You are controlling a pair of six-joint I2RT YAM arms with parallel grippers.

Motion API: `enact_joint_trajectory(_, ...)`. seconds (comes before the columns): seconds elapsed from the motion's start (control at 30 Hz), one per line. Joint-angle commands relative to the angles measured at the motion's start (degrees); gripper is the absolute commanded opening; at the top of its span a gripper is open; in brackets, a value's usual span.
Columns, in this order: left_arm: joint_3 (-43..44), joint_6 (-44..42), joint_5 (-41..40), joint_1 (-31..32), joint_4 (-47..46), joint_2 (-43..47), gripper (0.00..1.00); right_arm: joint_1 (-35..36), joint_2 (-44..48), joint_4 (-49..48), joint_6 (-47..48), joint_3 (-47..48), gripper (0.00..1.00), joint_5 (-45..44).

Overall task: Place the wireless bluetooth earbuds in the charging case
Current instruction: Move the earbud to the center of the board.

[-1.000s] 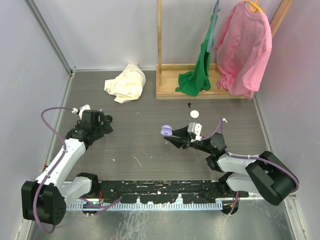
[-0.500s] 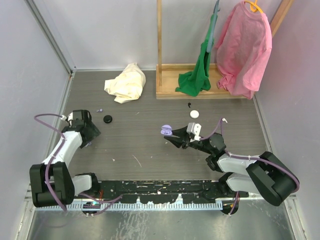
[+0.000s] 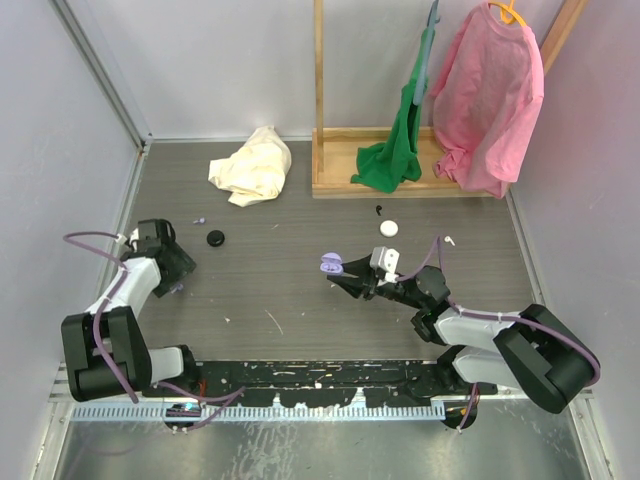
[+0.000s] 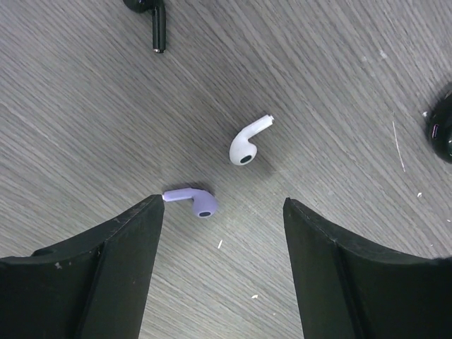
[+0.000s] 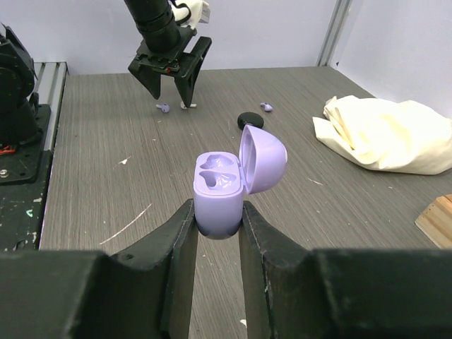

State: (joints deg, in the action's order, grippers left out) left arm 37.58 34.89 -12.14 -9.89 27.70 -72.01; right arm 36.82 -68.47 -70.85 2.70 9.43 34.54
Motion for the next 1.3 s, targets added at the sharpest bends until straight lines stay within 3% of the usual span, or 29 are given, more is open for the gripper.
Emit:
enact_joint_trajectory(0.0, 2.3, -1.1, 0.9, -1.2, -3.4, -2.4, 0.71, 0.5, 1.8, -1.8, 1.2, 1.7, 0.01, -0.6)
enact_joint_trajectory(0.5, 2.0, -1.8, 5.0, -2.1, -2.7, -5.4, 0.73, 0.9, 2.6, 0.3, 1.8, 2.2, 0.01, -0.3)
enact_joint_trajectory(0.97, 1.3, -1.6, 8.2, -2.2, -1.6, -4.9, 0.43, 0.9, 3.0, 0.5, 1.8, 2.3, 0.01, -0.2)
enact_joint_trajectory(1.27, 0.8, -0.9, 11.6, -2.2, 0.3, -3.9, 0.31, 0.9, 3.3, 0.6, 1.7, 2.3, 0.01, -0.2)
